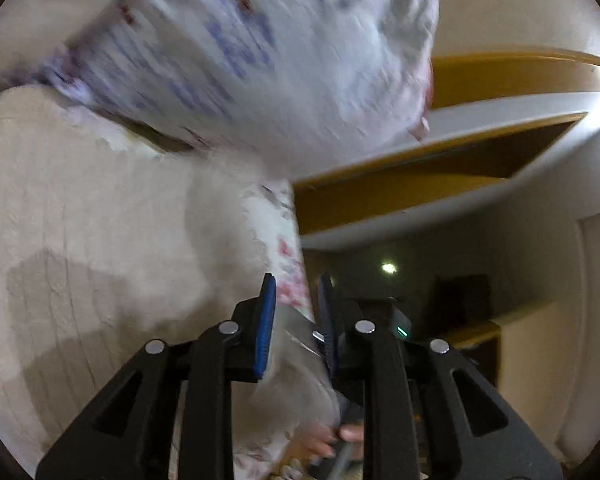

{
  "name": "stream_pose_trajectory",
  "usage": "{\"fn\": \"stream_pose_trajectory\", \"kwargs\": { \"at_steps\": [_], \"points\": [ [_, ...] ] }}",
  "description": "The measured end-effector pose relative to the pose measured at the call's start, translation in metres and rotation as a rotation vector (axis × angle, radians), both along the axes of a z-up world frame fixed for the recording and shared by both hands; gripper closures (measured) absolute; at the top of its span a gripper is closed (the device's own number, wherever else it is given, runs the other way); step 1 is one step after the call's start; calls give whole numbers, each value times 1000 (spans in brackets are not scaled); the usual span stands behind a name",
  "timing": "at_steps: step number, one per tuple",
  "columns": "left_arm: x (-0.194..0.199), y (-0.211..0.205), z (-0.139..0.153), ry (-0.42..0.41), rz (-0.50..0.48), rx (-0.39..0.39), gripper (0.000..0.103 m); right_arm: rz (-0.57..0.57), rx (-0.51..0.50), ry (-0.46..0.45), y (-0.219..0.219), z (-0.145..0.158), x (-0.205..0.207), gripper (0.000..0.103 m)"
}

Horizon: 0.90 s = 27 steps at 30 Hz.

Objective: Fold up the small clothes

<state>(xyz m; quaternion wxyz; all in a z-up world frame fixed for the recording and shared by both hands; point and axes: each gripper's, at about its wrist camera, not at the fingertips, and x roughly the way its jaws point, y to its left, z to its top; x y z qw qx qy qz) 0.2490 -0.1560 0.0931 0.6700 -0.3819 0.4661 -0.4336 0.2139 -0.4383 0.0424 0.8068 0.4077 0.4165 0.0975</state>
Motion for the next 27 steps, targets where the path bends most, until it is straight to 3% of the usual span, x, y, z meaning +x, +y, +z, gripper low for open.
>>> {"fn": "stream_pose_trajectory", "kwargs": {
  "at_steps": [1,2,3,4,5,7,8,11,13,14,15,18,19,20,22,24,26,27],
  "points": [
    [-4,8,4,-35,29,16,65,8,17,13,-3,-2,5,23],
    [-8,20,8,-75,79,64,41,16,38,29,-7,-5,10,13],
    [-10,41,11,-113,178,188,32,25,60,49,-10,-9,15,6],
    [-11,57,10,-129,243,300,29,38,76,61,-11,-13,19,6],
    [-11,70,4,-124,274,400,29,57,90,75,-11,-17,25,6],
    [-11,89,-15,-57,286,514,29,102,109,118,-5,-28,38,6],
    [-11,92,-29,-6,261,545,29,123,109,139,-1,-33,43,6],
    [-16,83,-55,28,201,623,29,189,100,191,16,-50,58,7],
    [-15,69,-65,28,173,641,27,227,73,203,30,-57,62,22],
    [-14,61,-68,23,164,641,27,246,63,200,36,-61,62,42],
    [-13,53,-72,15,155,634,27,262,31,200,44,-64,62,51],
    [-12,46,-77,-20,152,621,43,261,15,145,52,-58,55,67],
    [-7,47,-75,-17,153,597,58,262,3,123,56,-53,53,68],
    [-9,59,-70,-19,152,538,65,269,-9,102,60,-49,51,70],
    [-17,85,-58,-68,154,506,66,308,-12,47,78,-35,46,71],
    [-26,101,-40,-150,173,574,64,363,-31,36,97,-31,46,69],
    [-25,118,-41,-146,209,702,52,388,-117,69,117,-32,48,60],
    [-25,125,-42,-136,244,756,50,347,-154,82,120,-33,48,52]
  ]
}}
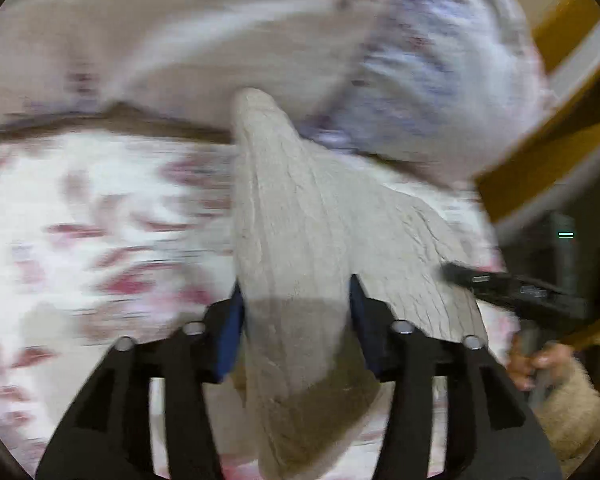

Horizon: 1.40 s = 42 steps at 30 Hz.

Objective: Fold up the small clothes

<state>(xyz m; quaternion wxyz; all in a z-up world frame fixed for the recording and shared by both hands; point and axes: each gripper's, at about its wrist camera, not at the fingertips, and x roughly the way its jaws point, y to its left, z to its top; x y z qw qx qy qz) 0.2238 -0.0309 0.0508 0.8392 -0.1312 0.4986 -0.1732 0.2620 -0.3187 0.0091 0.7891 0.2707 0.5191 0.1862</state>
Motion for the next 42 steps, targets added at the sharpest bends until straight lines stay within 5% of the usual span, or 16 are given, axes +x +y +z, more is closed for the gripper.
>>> {"fn": "stream_pose_trajectory", "kwargs": {
  "at_steps": [2,4,5,6,8,10,13,16,18,19,25,31,35,42],
  "points": [
    [-9,20,3,-19,61,43,38,-87,37,-15,-10,-1,-2,41],
    [-21,30,11,-45,91,45,27,-133,96,-11,-14,-5,3,40],
    [-31,33,13,-62,101,53,25,-123,109,2,-11,-8,8,60],
    [-40,39,14,-67,105,63,24,-98,60,-2,-2,-11,17,94],
    [-55,39,13,-71,110,84,20,-133,-67,-27,4,-9,32,95],
    [-78,49,17,-70,104,113,14,-241,-60,7,-8,-18,48,95],
    [-105,45,11,-89,90,165,3,-257,-80,34,-9,-25,54,92],
    [-123,38,4,-108,61,215,2,-243,-178,-74,-3,-3,22,73],
    [-130,29,-1,-100,50,244,2,-255,-275,-144,-5,14,-15,7],
    [-132,26,-4,-92,48,249,2,-263,-310,-179,-5,19,-39,2],
    [-143,4,-24,-37,35,274,2,-176,-489,-215,24,0,-126,2],
    [-147,-17,-39,-12,42,375,2,-48,-524,-116,73,-40,-132,1],
    [-147,-20,-41,3,76,406,2,-31,-646,-144,89,-44,-134,1],
    [-142,-19,-39,78,76,421,2,-57,-648,-117,89,-40,-133,1]
  ]
}}
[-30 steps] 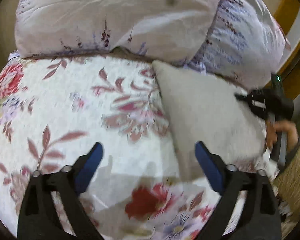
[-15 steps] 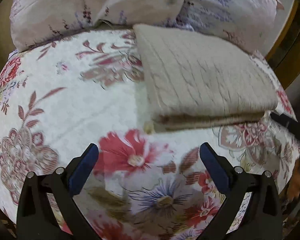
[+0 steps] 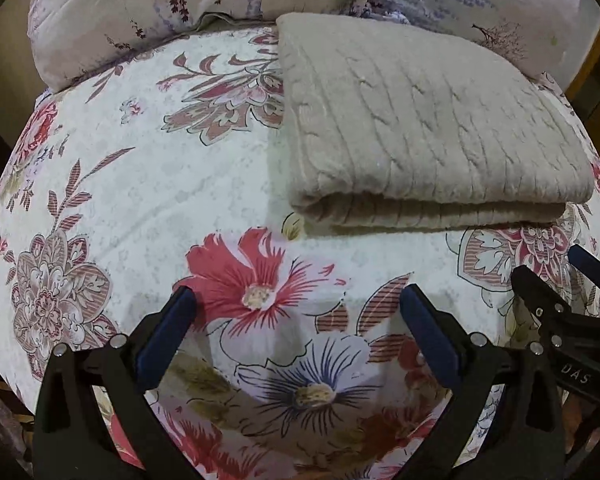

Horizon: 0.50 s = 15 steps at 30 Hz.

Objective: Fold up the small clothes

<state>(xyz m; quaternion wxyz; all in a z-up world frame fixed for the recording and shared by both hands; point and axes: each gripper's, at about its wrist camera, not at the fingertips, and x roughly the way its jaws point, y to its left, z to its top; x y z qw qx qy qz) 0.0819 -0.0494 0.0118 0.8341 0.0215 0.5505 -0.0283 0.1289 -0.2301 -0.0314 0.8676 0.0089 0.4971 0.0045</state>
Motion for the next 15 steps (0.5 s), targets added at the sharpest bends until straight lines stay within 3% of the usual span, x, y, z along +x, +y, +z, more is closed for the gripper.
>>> {"fn": "stream_pose_trajectory", "kwargs": {
  "at_steps": [15],
  "points": [
    [12,3,-2,16,6,0,2,-85,-2,10,4,-3,-6,1]
  ]
}}
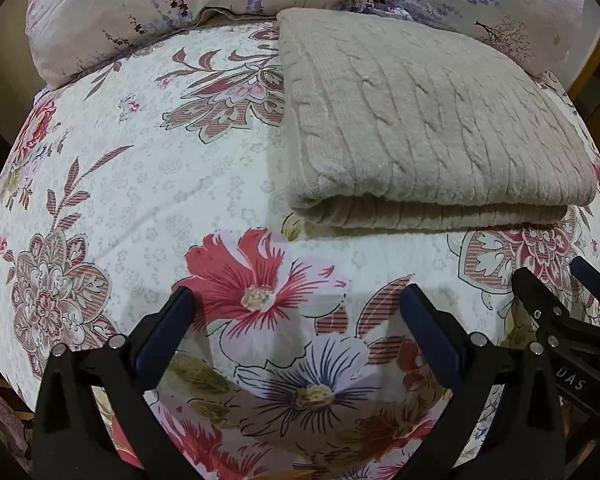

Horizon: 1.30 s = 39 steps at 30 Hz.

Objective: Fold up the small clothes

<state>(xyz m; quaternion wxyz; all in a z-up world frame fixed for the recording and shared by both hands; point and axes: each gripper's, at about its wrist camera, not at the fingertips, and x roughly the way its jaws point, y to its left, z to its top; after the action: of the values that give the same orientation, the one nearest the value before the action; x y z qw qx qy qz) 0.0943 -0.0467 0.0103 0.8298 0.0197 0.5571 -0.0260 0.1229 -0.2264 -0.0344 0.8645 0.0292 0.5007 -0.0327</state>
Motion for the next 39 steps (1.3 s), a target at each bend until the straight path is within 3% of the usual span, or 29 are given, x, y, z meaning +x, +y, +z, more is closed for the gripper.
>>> {"fn": "stream_pose_trajectory", "kwargs": {
  "at_steps": [39],
  "points": [
    [2,2,0,-4,5,1,2,0,-1,-3,0,0,-1,1]
  ]
}}
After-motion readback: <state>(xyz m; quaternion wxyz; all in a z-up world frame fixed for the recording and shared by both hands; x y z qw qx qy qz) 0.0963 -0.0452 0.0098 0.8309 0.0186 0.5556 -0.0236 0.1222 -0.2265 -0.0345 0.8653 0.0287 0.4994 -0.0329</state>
